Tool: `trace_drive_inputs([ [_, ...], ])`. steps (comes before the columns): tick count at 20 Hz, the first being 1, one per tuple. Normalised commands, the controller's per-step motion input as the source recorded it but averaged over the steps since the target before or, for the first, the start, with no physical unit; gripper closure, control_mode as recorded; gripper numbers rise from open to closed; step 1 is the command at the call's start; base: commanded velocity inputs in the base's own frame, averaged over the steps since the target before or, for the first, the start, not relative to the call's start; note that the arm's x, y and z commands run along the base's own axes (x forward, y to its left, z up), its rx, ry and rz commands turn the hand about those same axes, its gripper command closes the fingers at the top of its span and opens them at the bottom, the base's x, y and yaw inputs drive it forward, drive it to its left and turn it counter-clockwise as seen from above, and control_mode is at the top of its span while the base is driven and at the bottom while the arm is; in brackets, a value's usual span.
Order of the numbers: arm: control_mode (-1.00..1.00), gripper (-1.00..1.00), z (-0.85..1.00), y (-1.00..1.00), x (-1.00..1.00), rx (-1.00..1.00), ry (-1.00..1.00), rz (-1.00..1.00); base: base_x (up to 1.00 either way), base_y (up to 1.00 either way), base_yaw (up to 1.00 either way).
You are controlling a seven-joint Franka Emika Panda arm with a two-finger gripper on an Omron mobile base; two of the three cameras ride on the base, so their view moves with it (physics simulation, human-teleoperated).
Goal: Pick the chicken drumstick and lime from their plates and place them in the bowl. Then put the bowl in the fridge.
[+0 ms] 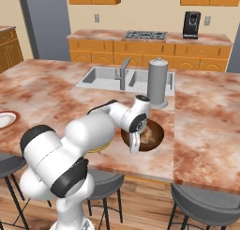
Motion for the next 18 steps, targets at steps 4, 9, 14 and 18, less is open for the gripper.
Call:
trace_drive_inputs([
  [4, -1.0, -1.0, -0.3, -0.04, 0.05, 0.0, 0.0, -0.13, 0.0, 0.0, 0.0],
  [9, -1.0, -1.0, -0.23, -0.03, 0.07, 0.0, -0.03, -0.12, 0.0, 0.0, 0.0],
  [14, -1.0, -1.0, -0.1, -0.05, 0.1, 0.0, -0.01, -0.07, 0.0, 0.0, 0.0],
  [18, -1.0, 1.0, -0.09, -0.03, 0.06, 0.0, 0.0, -0.04, 0.0, 0.0, 0.0],
])
